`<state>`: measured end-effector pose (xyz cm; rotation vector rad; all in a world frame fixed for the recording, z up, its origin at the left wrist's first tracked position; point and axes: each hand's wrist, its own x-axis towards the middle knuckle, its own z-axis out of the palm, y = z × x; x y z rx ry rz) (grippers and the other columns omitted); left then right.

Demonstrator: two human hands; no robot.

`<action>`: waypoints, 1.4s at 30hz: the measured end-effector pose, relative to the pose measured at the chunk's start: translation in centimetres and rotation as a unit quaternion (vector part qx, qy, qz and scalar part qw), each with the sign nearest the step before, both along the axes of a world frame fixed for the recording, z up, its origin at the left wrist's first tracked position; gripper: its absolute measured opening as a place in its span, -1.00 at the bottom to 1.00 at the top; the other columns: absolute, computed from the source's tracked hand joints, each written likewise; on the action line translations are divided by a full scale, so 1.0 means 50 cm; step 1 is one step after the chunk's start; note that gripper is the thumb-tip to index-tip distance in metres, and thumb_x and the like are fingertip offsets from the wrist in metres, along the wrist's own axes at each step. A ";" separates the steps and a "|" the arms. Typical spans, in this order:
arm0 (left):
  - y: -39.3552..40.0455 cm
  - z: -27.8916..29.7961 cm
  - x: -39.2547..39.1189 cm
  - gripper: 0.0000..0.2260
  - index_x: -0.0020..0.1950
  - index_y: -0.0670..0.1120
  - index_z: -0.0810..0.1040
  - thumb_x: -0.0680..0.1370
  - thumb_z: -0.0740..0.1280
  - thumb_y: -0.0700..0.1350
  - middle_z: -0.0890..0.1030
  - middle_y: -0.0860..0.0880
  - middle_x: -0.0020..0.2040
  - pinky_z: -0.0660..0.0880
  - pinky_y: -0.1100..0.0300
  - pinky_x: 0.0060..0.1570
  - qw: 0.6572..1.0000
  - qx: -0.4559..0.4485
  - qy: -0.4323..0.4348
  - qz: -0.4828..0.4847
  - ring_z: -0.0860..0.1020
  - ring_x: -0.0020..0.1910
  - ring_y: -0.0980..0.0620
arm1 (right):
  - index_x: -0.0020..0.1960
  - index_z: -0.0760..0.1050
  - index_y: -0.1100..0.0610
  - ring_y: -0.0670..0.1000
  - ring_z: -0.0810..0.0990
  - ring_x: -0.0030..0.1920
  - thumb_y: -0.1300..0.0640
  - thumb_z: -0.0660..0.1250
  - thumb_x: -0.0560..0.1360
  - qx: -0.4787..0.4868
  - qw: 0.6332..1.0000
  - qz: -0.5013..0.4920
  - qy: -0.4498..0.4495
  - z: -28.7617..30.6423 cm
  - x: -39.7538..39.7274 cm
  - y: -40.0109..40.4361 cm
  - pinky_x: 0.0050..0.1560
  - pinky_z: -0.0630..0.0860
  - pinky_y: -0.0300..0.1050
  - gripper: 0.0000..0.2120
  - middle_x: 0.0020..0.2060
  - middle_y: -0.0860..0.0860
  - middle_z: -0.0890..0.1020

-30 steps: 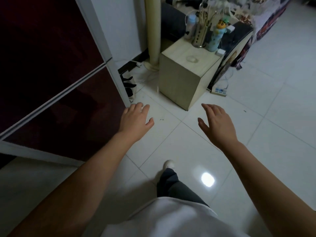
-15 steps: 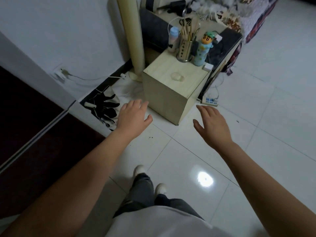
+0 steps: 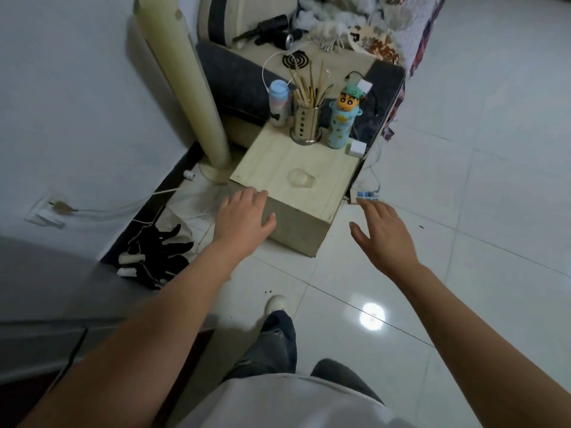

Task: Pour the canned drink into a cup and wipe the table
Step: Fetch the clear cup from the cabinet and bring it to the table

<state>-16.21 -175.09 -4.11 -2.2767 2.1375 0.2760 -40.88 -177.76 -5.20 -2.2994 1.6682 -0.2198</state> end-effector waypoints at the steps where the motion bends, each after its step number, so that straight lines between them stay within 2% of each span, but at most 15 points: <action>1: -0.025 -0.002 0.006 -0.54 0.42 -0.11 0.26 0.57 0.13 0.06 0.38 -0.13 0.33 0.27 0.04 0.25 1.000 0.002 0.002 -0.007 0.33 0.30 -0.10 | 0.40 0.27 0.22 0.16 0.36 0.32 0.03 0.21 0.55 0.005 1.000 -0.009 -0.003 -0.002 0.008 -0.020 0.30 0.30 0.00 -0.52 0.31 0.16 0.43; 8: -0.161 -0.027 0.027 -0.55 0.42 -0.09 0.27 0.57 0.14 0.05 0.37 -0.10 0.35 0.28 0.07 0.20 0.999 0.018 0.012 -0.036 0.33 0.30 -0.07 | 0.43 0.21 0.18 0.11 0.31 0.35 0.03 0.20 0.56 0.040 0.998 -0.048 -0.033 -0.030 0.032 -0.132 0.31 0.25 -0.08 -0.50 0.36 0.13 0.37; 15: -0.248 -0.081 0.032 -0.54 0.44 -0.10 0.25 0.57 0.16 0.02 0.34 -0.09 0.38 0.25 0.08 0.27 0.995 0.050 0.086 -0.006 0.31 0.33 -0.06 | 0.45 0.16 0.14 0.06 0.28 0.38 0.02 0.23 0.54 0.098 0.989 -0.069 -0.091 -0.095 0.037 -0.237 0.31 0.24 -0.13 -0.46 0.40 0.08 0.33; 21: -0.319 -0.173 0.024 -0.55 0.43 -0.11 0.26 0.57 0.19 -0.02 0.33 -0.08 0.39 0.30 0.07 0.28 0.983 0.074 0.167 0.032 0.32 0.33 -0.06 | 0.44 0.16 0.09 0.01 0.35 0.34 0.01 0.31 0.50 0.148 0.973 -0.087 -0.152 -0.199 0.041 -0.321 0.23 0.29 -0.17 -0.41 0.37 0.03 0.36; 24: -0.352 -0.248 0.019 -0.54 0.44 -0.10 0.25 0.57 0.18 -0.01 0.32 -0.06 0.41 0.31 0.08 0.28 0.980 0.081 0.175 0.039 0.32 0.34 -0.05 | 0.45 0.15 0.09 0.00 0.38 0.32 0.04 0.35 0.47 0.168 0.961 -0.105 -0.190 -0.267 0.052 -0.355 0.21 0.30 -0.18 -0.36 0.35 0.01 0.38; 28: -0.387 -0.359 0.021 -0.53 0.45 -0.11 0.23 0.57 0.18 -0.01 0.29 -0.04 0.44 0.24 0.11 0.31 0.982 0.082 0.166 0.035 0.29 0.38 -0.03 | 0.44 0.15 0.08 0.01 0.40 0.30 0.06 0.40 0.43 0.178 0.954 -0.110 -0.217 -0.370 0.068 -0.395 0.20 0.33 -0.16 -0.31 0.33 0.02 0.40; 33: -0.423 -0.501 0.028 -0.48 0.49 -0.08 0.15 0.57 0.19 0.00 0.16 -0.05 0.51 0.14 0.07 0.42 0.976 0.114 0.177 0.050 0.15 0.47 -0.04 | 0.46 0.12 0.09 0.02 0.39 0.30 0.09 0.47 0.37 0.180 0.944 -0.101 -0.258 -0.492 0.098 -0.445 0.19 0.33 -0.19 -0.22 0.36 0.03 0.38; 39: -0.421 -0.588 0.030 -0.46 0.50 -0.11 0.10 0.56 0.18 -0.04 0.09 -0.08 0.53 -0.05 0.11 0.46 0.984 0.097 0.149 -0.003 0.02 0.51 0.01 | 0.48 0.03 0.04 -0.14 0.35 0.24 0.08 0.52 0.31 0.180 0.921 -0.089 -0.334 -0.551 0.135 -0.476 0.20 0.33 -0.22 -0.08 0.37 -0.04 0.33; 42: -0.414 -0.607 0.030 -0.46 0.50 -0.11 0.10 0.56 0.17 -0.05 0.09 -0.08 0.53 -0.09 0.11 0.47 0.985 0.092 0.144 -0.012 0.00 0.52 0.01 | 0.48 0.02 0.02 -0.15 0.35 0.26 0.07 0.52 0.30 0.177 0.916 -0.087 -0.348 -0.563 0.148 -0.484 0.25 0.36 -0.17 -0.07 0.36 -0.06 0.34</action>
